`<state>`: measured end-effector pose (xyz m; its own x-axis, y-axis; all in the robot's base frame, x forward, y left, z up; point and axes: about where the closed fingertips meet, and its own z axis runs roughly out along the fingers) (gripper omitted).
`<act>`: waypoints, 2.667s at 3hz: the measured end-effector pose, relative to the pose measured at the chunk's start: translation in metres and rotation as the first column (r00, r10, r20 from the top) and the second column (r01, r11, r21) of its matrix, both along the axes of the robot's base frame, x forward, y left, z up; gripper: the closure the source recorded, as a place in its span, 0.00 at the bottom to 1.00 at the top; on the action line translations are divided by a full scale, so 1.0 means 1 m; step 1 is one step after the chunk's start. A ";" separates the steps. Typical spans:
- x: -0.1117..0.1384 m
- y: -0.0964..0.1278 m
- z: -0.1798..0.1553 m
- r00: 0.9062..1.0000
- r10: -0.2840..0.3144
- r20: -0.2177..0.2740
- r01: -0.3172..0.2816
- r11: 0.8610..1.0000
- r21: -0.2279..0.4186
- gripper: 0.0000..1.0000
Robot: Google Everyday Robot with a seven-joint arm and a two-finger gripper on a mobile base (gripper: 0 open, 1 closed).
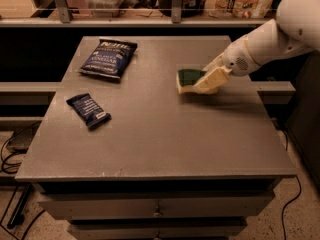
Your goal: Move sponge near blue chip bag
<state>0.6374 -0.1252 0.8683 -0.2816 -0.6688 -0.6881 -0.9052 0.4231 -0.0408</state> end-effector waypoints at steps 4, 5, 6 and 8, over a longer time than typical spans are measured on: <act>0.101 0.180 0.002 0.992 0.107 0.060 -0.115 0.983 0.144 0.51; 0.113 0.187 0.001 0.992 0.103 0.070 -0.112 0.983 0.146 0.28; 0.123 0.174 0.000 0.991 0.115 0.072 -0.126 0.978 0.165 0.04; 0.124 0.176 0.001 0.990 0.119 0.073 -0.130 0.977 0.168 0.00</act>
Offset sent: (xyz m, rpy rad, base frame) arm 0.0936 0.1446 0.0085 0.2131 -0.0376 0.0469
